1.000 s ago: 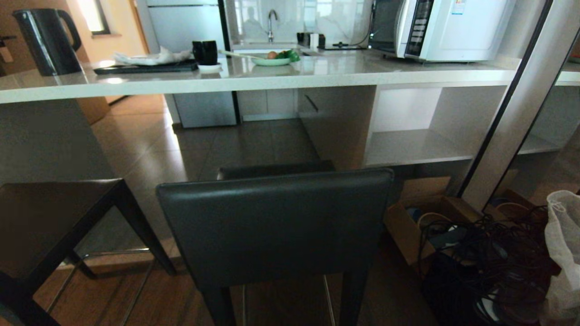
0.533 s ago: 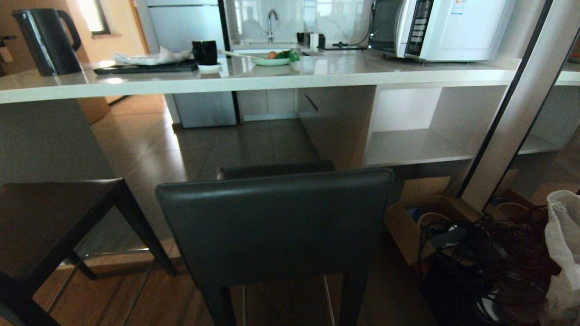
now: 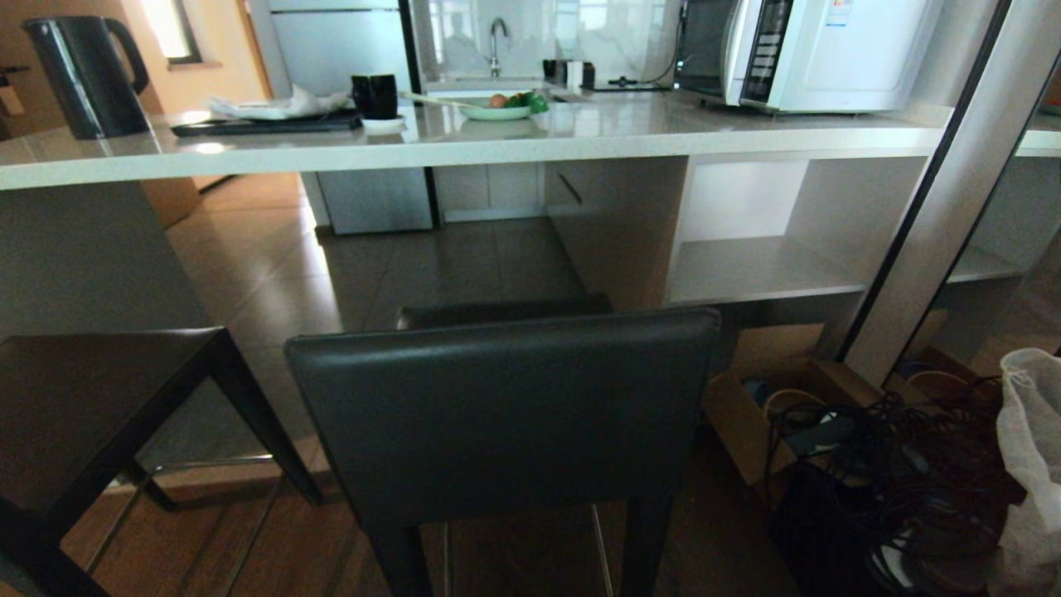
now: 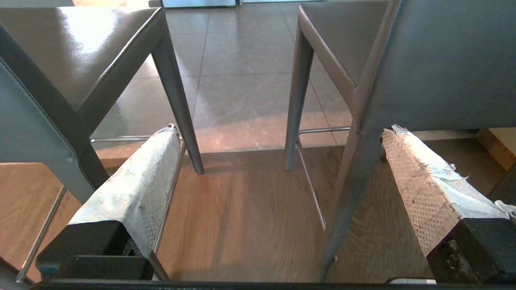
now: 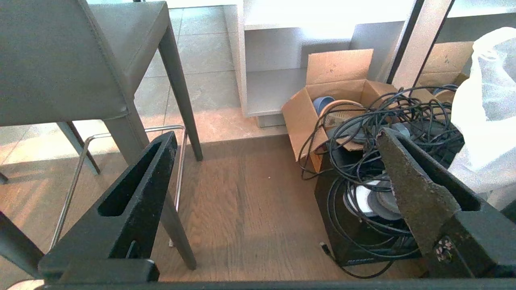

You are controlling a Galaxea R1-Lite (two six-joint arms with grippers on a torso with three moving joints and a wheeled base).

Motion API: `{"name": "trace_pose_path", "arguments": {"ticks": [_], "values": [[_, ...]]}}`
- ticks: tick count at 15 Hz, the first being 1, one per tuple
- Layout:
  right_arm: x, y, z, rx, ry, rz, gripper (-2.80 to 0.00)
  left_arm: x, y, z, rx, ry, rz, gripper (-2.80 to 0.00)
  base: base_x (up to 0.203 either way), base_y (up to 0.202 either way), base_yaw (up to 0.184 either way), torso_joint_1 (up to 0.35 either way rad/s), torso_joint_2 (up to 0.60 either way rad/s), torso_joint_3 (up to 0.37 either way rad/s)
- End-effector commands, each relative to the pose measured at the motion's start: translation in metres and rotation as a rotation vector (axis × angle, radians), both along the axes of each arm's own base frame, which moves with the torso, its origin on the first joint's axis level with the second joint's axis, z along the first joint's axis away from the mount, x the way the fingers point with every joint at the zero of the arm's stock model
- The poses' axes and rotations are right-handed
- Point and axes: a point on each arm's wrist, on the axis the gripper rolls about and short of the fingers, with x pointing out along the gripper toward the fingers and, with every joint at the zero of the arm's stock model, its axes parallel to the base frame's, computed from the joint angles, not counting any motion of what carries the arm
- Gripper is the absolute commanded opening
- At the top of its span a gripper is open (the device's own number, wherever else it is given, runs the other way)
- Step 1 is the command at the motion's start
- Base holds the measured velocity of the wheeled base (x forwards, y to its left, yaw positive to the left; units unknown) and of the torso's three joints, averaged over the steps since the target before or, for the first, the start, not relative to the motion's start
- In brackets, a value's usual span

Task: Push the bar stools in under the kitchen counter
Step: Push the gray chair back under the dining table

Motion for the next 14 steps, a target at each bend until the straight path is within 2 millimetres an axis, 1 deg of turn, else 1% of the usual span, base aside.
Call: {"name": "trace_pose_path", "arguments": {"ticks": [1, 6, 7, 14], "values": [[0.0001, 0.0, 0.0001, -0.002, 0.001, 0.001, 0.0, 0.0003, 0.0, 0.0001, 0.001, 0.003, 0.002, 0.0, 0.0, 0.0, 0.0, 0.0, 0.0, 0.0], [0.0001, -0.0001, 0.0001, 0.012, 0.002, -0.002, 0.0, 0.0003, 0.0, 0.0001, 0.0, 0.003, 0.002, 0.0, 0.0, 0.0, 0.0, 0.0, 0.0, 0.0], [0.0001, -0.0001, 0.0001, 0.012, 0.002, -0.002, -2.8, 0.0003, 0.0, 0.0001, 0.003, 0.003, 0.002, 0.0, 0.0, 0.0, 0.0, 0.0, 0.0, 0.0], [0.0001, -0.0001, 0.0001, 0.014, 0.002, -0.002, -2.8, 0.0003, 0.0001, 0.0003, -0.004, 0.002, 0.0, 0.0, 0.0, 0.0, 0.0, 0.0, 0.0, 0.0]]}}
